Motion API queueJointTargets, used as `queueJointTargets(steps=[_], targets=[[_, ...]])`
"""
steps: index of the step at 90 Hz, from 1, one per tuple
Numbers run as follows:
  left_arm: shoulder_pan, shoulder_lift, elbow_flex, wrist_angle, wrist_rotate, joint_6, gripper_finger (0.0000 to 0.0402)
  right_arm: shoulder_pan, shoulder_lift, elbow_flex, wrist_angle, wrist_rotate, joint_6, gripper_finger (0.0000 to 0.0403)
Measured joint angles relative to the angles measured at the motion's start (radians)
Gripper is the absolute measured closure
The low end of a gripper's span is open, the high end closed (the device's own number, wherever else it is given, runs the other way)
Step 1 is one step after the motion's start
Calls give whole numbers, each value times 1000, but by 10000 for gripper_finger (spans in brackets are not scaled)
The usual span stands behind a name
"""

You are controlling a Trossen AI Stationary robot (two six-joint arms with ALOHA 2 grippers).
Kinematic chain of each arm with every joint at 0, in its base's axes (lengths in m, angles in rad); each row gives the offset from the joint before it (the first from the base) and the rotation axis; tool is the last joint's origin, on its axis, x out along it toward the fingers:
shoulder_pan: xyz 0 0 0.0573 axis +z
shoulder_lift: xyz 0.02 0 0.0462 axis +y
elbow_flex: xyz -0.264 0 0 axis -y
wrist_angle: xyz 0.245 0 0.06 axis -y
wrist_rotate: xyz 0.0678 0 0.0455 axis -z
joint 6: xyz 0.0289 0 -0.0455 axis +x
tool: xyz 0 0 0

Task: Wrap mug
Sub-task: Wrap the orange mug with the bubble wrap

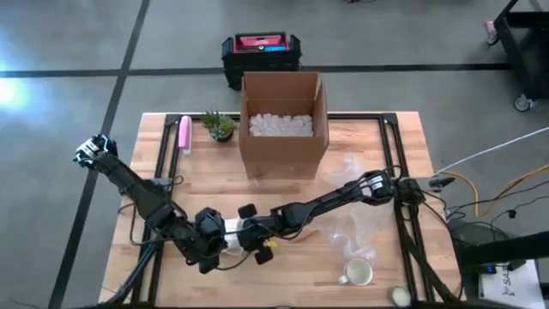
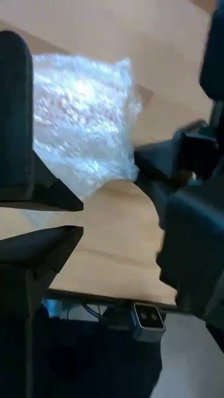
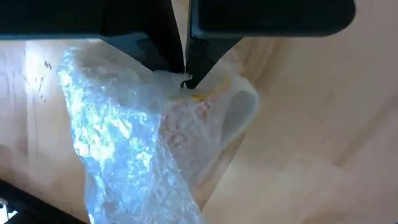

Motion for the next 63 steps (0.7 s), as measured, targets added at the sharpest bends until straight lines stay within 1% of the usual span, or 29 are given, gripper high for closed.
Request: queueJointTargets(steps=[15, 24, 29, 46, 58, 63], targets=[[-1, 8, 0, -233, -5, -154, 365, -1, -2, 0, -2, 1, 6, 401], [-12, 11, -16, -277, -8, -193, 365, -1, -2, 1, -7, 1, 6, 401], [-13, 11, -30, -225, -8, -182, 365, -1, -2, 1, -11, 1, 6, 401], [-13, 11, -83, 55, -7, -66, 365, -2, -2, 2, -12, 2, 6, 401], [-13, 19, -139, 142, -9, -70, 365, -2, -2, 2, -12, 2, 6, 401], [-11, 24, -154, 151, -2, -85, 365, -2, -4, 2, -18, 2, 6, 401]])
